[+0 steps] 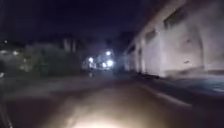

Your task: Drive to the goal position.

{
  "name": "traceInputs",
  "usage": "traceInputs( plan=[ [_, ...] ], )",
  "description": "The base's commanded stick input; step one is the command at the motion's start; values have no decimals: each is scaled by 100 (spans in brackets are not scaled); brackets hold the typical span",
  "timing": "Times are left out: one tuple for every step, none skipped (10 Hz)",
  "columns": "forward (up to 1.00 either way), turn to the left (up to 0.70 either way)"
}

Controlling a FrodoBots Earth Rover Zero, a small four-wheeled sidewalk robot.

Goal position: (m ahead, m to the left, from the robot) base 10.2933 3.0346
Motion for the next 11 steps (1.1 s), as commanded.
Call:
traceInputs(
  plan=[
    [70,0],
    [70,0],
    [70,0],
    [70,0],
    [70,0],
    [70,0],
    [70,0],
    [70,0],
    [70,0],
    [70,0],
    [70,0]
  ],
)
